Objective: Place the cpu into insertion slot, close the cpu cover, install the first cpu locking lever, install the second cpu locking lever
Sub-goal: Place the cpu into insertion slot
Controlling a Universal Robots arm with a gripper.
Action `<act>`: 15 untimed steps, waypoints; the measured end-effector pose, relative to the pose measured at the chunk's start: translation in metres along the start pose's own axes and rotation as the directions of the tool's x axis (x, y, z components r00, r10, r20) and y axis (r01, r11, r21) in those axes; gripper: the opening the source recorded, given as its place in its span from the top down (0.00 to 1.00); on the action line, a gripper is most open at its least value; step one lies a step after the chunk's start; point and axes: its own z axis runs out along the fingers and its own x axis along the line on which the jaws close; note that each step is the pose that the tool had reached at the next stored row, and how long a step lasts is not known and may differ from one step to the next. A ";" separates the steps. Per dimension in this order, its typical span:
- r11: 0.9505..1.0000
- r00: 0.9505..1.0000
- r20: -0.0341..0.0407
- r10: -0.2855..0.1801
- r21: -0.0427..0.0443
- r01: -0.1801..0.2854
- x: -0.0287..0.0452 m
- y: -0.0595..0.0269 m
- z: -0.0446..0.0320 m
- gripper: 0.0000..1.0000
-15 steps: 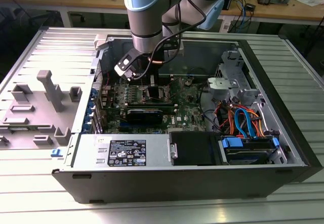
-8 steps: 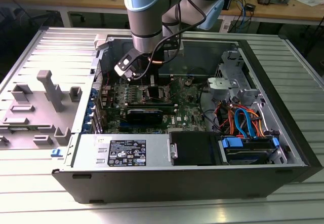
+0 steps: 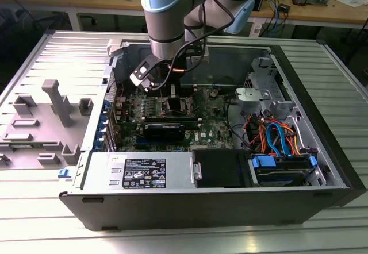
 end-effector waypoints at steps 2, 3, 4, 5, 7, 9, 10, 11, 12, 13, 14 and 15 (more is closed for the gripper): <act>1.000 1.000 -0.005 0.001 0.000 -0.001 0.0000 0.0000 0.0000 0.45; 1.000 1.000 -0.006 0.001 0.000 -0.001 0.0000 0.0000 0.0001 0.45; 1.000 1.000 -0.006 0.001 0.000 -0.001 0.0000 0.0000 0.0003 0.45; 1.000 1.000 -0.006 0.001 0.000 -0.001 -0.0001 -0.0001 0.0006 0.45; 1.000 1.000 -0.006 0.001 0.000 -0.001 -0.0003 -0.0002 0.0008 0.45; 1.000 1.000 -0.006 0.001 0.000 -0.001 -0.0003 -0.0003 0.0009 0.45; 1.000 1.000 -0.006 0.002 0.000 -0.002 -0.0003 -0.0008 0.0009 0.45; 1.000 1.000 -0.006 0.002 0.000 -0.002 -0.0002 -0.0009 0.0008 0.45; 1.000 1.000 -0.006 0.004 0.000 -0.004 -0.0003 -0.0011 0.0009 0.45; 1.000 1.000 -0.006 0.006 0.000 -0.006 -0.0004 -0.0011 0.0009 0.45; 1.000 1.000 -0.006 0.008 0.000 -0.008 -0.0004 -0.0012 0.0009 0.45; 1.000 1.000 -0.005 0.011 0.000 -0.011 -0.0004 -0.0013 0.0009 0.45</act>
